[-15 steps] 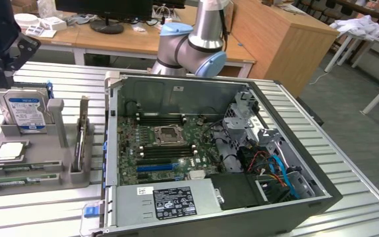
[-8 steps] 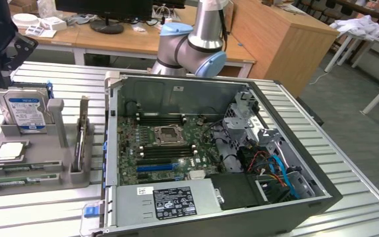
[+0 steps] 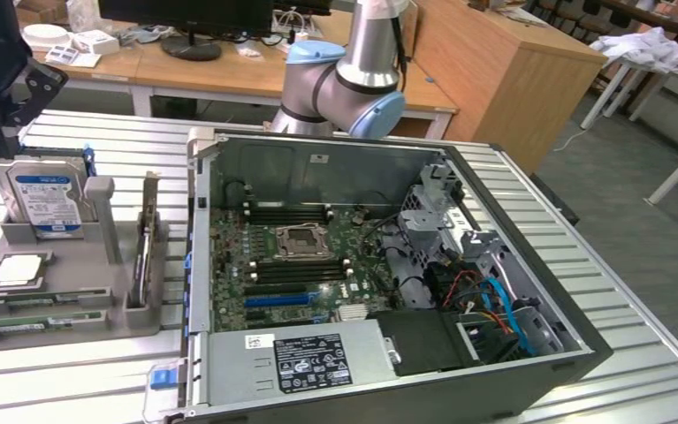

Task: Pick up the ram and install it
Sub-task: 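Reach for the ram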

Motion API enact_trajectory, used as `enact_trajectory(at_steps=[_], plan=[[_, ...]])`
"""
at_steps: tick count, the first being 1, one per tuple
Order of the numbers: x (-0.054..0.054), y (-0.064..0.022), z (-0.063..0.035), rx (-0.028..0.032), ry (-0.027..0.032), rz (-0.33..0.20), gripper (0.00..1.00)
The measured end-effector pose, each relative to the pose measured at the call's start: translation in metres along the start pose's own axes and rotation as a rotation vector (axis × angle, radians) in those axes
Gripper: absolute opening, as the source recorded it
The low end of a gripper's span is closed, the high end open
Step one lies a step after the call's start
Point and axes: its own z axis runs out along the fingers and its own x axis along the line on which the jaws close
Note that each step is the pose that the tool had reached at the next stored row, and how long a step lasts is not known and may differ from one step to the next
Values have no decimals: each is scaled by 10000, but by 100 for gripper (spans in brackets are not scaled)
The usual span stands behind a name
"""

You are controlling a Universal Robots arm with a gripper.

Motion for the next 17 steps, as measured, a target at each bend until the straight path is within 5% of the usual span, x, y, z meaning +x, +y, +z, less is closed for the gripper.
enact_trajectory(at_steps=[17], plan=[[-11,-151,-6,0,-1,0,11]])
